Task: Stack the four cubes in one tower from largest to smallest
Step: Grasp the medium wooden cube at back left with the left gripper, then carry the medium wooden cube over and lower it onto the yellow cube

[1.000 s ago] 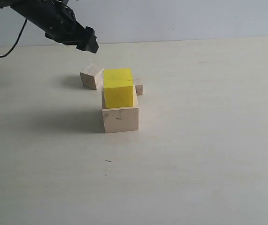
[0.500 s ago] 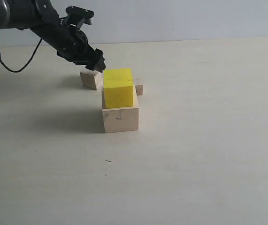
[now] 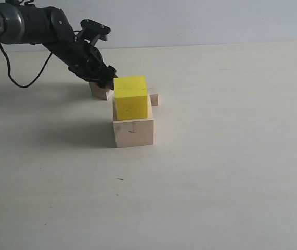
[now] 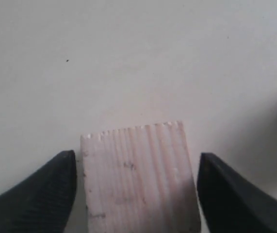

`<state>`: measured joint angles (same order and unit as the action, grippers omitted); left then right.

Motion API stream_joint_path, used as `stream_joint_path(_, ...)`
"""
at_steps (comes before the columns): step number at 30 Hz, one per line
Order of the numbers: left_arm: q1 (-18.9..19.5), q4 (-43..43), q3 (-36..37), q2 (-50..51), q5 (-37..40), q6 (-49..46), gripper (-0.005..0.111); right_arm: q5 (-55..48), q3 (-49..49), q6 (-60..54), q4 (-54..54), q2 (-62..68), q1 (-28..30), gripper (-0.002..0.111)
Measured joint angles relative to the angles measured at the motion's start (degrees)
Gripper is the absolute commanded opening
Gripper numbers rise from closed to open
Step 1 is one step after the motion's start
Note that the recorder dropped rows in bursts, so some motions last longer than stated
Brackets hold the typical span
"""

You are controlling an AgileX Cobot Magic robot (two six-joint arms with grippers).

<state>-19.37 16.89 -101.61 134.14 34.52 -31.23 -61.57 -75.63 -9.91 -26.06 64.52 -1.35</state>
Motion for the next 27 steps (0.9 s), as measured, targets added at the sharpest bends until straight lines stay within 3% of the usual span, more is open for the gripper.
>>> stream_joint_path(5, 0.0, -0.53, -0.09, -1.07, 1.73, 1.09, 0.0, 0.0, 0.0, 0.0, 0.0, 0.0, 0.0, 0.0)
stream_joint_path(12, 0.12, -3.7, -0.09, -8.17, 8.1, 2.14, 0.0, -0.11, 0.0, 0.0, 0.0, 0.0, 0.0, 0.0)
stream_joint_path(20, 2.17, -4.05, -0.09, -21.87, 20.71, 2.58, 0.0, -0.22, 0.0, 0.0, 0.0, 0.0, 0.0, 0.0)
stream_joint_path(27, 2.77, 1.59, -0.09, -29.47, 27.84, -0.66, 0.0, -0.22, 0.0, 0.0, 0.0, 0.0, 0.0, 0.0)
